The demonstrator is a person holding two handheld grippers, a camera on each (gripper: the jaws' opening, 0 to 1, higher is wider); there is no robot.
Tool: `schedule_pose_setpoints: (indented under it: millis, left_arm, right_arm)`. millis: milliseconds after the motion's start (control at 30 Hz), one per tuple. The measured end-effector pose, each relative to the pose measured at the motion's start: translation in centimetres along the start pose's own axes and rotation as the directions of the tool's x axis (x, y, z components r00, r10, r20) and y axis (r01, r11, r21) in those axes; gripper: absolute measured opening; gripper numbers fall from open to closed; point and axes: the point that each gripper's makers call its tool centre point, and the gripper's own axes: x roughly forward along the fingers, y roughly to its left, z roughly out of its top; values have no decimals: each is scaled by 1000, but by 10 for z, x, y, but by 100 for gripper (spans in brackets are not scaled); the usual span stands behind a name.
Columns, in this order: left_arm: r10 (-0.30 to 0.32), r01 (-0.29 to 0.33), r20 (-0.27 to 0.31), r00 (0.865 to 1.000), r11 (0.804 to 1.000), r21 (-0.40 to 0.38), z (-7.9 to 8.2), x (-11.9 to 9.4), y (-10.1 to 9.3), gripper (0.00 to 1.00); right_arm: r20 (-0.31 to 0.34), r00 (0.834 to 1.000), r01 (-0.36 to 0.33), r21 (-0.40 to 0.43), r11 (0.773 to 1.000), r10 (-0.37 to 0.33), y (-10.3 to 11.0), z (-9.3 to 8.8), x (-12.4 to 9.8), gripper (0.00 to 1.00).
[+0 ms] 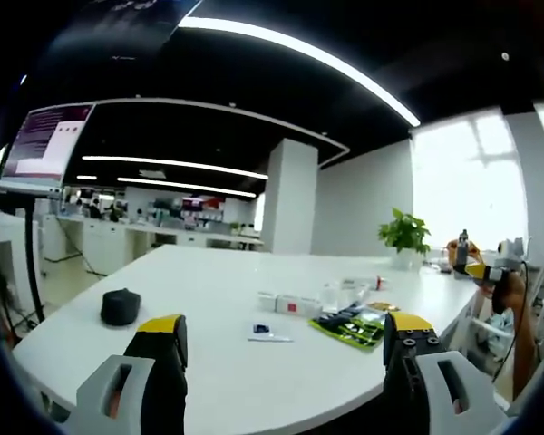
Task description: Arrange the skincare products in the storage area until every visible bottle or jar stands upright without overlapping.
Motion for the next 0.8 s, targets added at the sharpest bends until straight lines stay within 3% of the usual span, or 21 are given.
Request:
schedule_pose_setpoints:
  millis: [233,367,800]
  left_arm:
    - [10,-9,39,999,1000,-9,9,-5,0,92]
    - [18,-19,38,999,1000,2,9,-5,0,92]
    - [-20,20,12,1000,1000,5,-1,3,-10,92]
  right_arm:
    - [21,1000,-2,-44,999,3,-17,10,8,93]
    - [49,998,-40,-42,998,42,-20,13,15,100]
    - [31,996,-75,-88,993,78,-42,25,48,100]
